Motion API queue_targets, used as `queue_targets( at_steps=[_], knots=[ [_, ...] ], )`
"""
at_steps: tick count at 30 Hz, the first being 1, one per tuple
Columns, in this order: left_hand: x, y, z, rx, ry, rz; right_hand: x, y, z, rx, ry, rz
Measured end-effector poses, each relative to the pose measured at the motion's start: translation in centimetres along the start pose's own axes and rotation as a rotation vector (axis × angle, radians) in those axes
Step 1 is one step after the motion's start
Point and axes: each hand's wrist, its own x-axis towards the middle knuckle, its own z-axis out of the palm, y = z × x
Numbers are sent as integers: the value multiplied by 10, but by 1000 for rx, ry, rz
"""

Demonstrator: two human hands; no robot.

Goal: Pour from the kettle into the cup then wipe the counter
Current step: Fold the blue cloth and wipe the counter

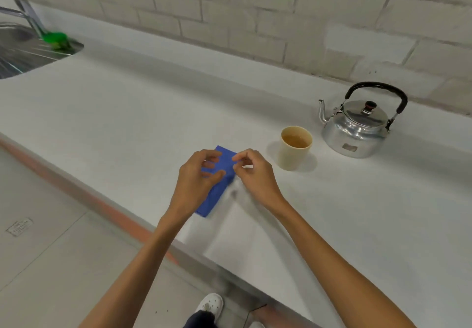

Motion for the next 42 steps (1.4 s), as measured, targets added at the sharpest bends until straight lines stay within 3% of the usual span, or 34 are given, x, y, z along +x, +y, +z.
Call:
queue_targets(
  at_steps=[11, 18, 25, 35, 42],
  knots=[
    [-13, -40, -16, 219, -49, -235, 30, 17, 43, -257, -94, 51],
    [-2, -46, -17, 410, -228, -358, 47, 20, 51, -568, -95, 232],
    [23, -40, -20, 346, -414, -603, 63, 11, 44, -369, -133, 489],
    [19, -9, -19, 99, -619, -540, 33, 0, 4, -153, 58, 155],
    [-11, 12, 20, -115, -734, -579, -2, 10, -38, -173, 161, 91]
  ],
)
